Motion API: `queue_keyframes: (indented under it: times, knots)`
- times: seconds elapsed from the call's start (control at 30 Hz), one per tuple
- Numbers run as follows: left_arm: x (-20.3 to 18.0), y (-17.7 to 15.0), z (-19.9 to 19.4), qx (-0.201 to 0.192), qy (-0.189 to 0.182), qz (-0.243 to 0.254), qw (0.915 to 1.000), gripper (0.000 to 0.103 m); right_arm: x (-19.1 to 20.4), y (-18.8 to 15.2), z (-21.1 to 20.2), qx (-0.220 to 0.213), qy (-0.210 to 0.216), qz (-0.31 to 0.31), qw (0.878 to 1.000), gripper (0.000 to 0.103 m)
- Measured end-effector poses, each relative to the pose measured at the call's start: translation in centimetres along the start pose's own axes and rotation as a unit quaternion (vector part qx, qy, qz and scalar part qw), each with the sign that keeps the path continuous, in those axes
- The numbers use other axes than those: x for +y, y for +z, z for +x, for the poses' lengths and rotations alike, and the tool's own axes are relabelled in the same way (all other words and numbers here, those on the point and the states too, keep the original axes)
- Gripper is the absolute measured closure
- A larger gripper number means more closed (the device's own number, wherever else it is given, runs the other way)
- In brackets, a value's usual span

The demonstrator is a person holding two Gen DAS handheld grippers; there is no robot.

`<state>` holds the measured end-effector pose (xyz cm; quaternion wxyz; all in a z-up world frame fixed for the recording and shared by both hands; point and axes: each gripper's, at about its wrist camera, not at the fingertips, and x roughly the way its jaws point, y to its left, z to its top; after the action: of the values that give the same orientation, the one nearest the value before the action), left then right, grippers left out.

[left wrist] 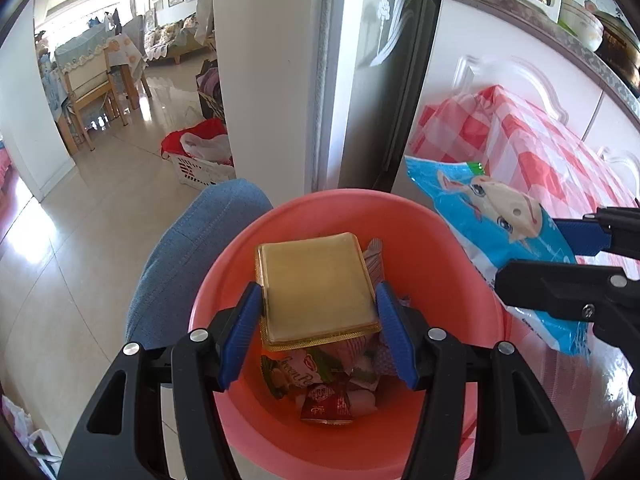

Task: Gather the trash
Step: 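Lift the sponge pad and wipes packet and carry them over the orange bucket, then open both tools over the orange bucket, dropping the sponge and wipes packet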

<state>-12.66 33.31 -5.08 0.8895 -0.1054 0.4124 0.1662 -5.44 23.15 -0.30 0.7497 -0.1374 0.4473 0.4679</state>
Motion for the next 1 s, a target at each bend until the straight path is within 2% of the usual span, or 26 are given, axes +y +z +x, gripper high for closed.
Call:
queue_keyframes:
  times: [0.53,0.7,0.77,0.83,0.93,1.0]
  knots:
    - [-0.3,-0.5,1.5,0.020,0.003,0.007,0.9998,0.043,0.6,0.6,0.6,0.007,-0.004,-0.021,1.000,0.054]
    - [-0.3,-0.7,2.2,0.031,0.004,0.009,0.9995,0.043,0.5,0.6,1.0,0.014,0.001,-0.013,1.000,0.051]
    - [-0.1,-0.8,2.5,0.036,0.008,0.004,0.9993,0.036,0.3,0.6,0.8,0.010,0.000,-0.007,1.000,0.046]
    - [-0.1,-0.8,2.7,0.041,0.008,0.005,0.9991,0.020,0.0,0.6,0.5,0.004,-0.004,0.003,1.000,0.039]
    - [-0.3,-0.7,2.6,0.041,0.016,0.013,0.9989,0.019,-0.9,0.5,-0.6,-0.010,-0.005,0.026,1.000,0.034]
    - [-0.5,-0.5,2.5,0.042,0.027,0.014,0.9987,0.011,-1.6,0.5,-1.5,-0.025,-0.009,0.044,0.999,0.027]
